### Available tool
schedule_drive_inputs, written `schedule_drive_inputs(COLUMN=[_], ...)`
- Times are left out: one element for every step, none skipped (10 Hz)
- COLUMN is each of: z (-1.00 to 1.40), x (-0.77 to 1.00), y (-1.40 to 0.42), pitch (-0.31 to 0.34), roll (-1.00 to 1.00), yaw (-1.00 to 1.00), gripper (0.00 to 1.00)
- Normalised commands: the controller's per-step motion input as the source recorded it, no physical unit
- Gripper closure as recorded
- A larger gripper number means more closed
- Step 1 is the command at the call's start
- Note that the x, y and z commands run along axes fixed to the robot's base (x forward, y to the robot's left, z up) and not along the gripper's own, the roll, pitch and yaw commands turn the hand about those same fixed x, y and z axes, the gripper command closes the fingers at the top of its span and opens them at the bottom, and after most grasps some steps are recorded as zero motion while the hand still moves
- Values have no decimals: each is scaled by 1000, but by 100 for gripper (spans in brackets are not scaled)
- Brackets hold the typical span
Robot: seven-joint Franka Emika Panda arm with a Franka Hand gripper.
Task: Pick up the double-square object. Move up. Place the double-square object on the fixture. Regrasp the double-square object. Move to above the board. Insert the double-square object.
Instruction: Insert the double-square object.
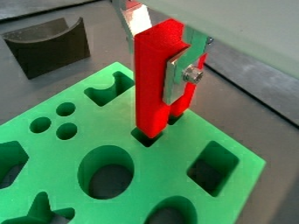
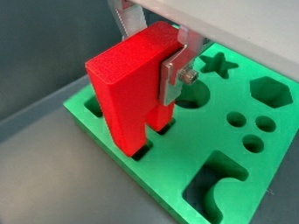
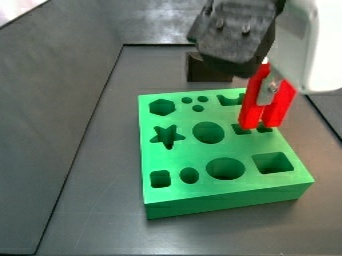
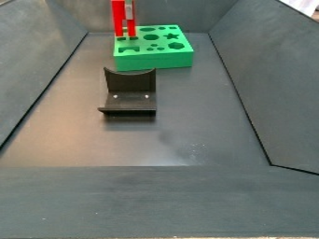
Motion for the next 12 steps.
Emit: schedule_drive_inputs(z=[-11, -326, -463, -529, -549, -571, -583, -677, -817, -777, 0, 0], x=[0, -46, -14, 0, 0, 46, 117, 94, 83, 69, 0, 0], y=[46, 0, -51, -137, -177, -197, -206, -106, -20, 0, 0, 0], pitch=[1, 0, -16, -31, -30, -31, -20, -11, -20, -4, -7, 0], roll=[21, 111, 60, 40, 64, 37, 47, 111, 154, 191, -11, 0], yaw=[0, 83, 137, 157, 166, 177, 143, 157, 189, 149, 0, 0], gripper=[100, 100, 100, 100, 100, 100, 100, 100, 100, 100, 100, 100])
